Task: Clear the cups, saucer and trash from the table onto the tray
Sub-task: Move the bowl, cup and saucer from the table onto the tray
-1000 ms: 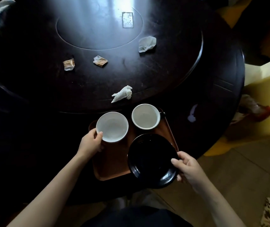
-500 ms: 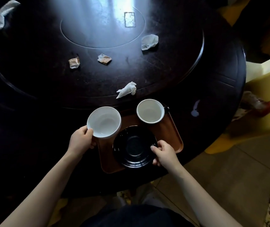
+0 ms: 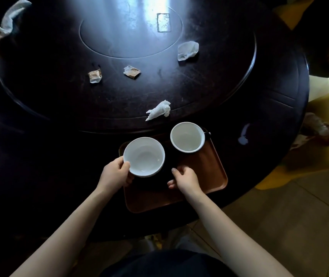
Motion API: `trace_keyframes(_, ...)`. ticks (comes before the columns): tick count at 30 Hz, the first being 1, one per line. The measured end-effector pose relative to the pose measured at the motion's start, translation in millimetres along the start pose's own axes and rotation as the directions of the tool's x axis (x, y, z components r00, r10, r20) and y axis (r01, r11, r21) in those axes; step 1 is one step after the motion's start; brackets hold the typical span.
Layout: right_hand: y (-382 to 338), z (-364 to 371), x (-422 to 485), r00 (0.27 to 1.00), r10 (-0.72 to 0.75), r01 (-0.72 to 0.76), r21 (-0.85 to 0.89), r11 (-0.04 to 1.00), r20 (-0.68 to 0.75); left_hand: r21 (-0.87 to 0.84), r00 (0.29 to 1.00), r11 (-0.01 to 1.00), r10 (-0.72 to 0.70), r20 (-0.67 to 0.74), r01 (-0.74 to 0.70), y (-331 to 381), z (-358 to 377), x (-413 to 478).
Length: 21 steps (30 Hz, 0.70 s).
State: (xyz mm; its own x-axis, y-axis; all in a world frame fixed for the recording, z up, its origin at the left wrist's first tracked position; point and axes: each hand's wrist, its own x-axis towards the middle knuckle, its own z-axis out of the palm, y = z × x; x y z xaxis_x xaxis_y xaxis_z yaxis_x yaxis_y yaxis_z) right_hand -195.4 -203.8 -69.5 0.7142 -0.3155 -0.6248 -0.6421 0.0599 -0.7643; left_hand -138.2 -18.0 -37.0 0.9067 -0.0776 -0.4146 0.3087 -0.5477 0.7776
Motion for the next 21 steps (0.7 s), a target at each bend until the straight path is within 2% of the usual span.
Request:
trace_keyframes(5, -3, 6, 6, 0.998, -0.010, 0.010, 0.013, 1.000, -0.066, 0.040, 1.000, 0.999, 0.004, -0.010, -0.003, -2, 5, 3)
trace_keyframes(9, -7, 12, 6, 0.997, -0.070, 0.068, -0.120, 0.990, -0.017, 0.038, 1.000, 0.999, -0.017, -0.014, 0.018, -2, 4, 9)
trace_keyframes(13, -24, 5, -7, 0.999, -0.025, 0.034, -0.256, 0.966, 0.040, 0.101, 0.999, 0.994, -0.032, 0.018, 0.031, 1, -3, 16)
trace_keyframes(15, -41, -7, -18, 0.990, -0.036, 0.096, -0.473, 0.876, 0.135, 0.151, 0.999, 0.988, -0.029, 0.021, 0.025, 5, -9, 19)
trace_keyframes(17, -63, -22, -28, 0.971, -0.051, 0.203, -0.689, 0.696, 0.234, 0.205, 0.999, 0.979, -0.002, -0.039, 0.010, 13, -18, 23)
trace_keyframes(19, -92, -35, -34, 0.953, -0.114, 0.293, -0.757, 0.583, 0.282, 0.244, 0.988, 0.970, 0.025, -0.150, 0.013, 20, -31, 36)
trace_keyframes(21, -123, -40, -29, 0.931, -0.213, 0.366, -0.743, 0.560, 0.298, 0.253, 0.965, 0.967, 0.042, -0.259, 0.026, 24, -47, 60)
